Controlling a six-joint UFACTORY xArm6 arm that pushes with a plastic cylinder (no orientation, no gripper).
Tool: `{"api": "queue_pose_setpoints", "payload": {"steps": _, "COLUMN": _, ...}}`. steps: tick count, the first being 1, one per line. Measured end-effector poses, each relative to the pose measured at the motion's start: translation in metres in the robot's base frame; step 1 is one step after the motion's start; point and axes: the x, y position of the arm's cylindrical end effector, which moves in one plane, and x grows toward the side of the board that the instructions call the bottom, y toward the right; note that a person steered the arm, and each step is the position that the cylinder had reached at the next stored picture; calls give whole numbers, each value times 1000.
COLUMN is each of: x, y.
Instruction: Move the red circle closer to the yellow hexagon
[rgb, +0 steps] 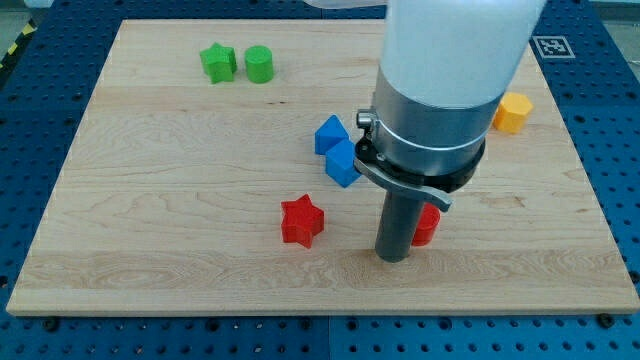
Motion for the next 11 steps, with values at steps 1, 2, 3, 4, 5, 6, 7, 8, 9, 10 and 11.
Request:
{"api": "queue_pose_setpoints", "payload": {"steps": 1, "x": -1, "y": 0}}
{"api": "queue_pose_setpoints", "payload": {"steps": 2, "x": -3, "y": 0}}
{"api": "queue_pose_setpoints", "payload": {"steps": 3, "x": -14, "y": 3}}
{"api": "queue_pose_setpoints", "payload": {"steps": 4, "x": -22, "y": 16}}
{"api": "queue_pose_setpoints", "payload": {"steps": 5, "x": -22, "y": 38}}
{"api": "queue_pose_setpoints", "payload": {"steps": 6, "x": -22, "y": 60}}
{"api": "queue_pose_setpoints", "payload": {"steps": 7, "x": -22, "y": 77}}
{"api": "queue_pose_setpoints", "payload": {"steps": 8, "x": -22, "y": 89}}
{"api": "queue_pose_setpoints", "payload": {"steps": 9, "x": -25, "y": 97}}
{"api": "queue_pose_setpoints", "payload": {"steps": 10, "x": -35, "y": 99}}
{"api": "queue_pose_setpoints", "payload": {"steps": 11, "x": -53, "y": 99}}
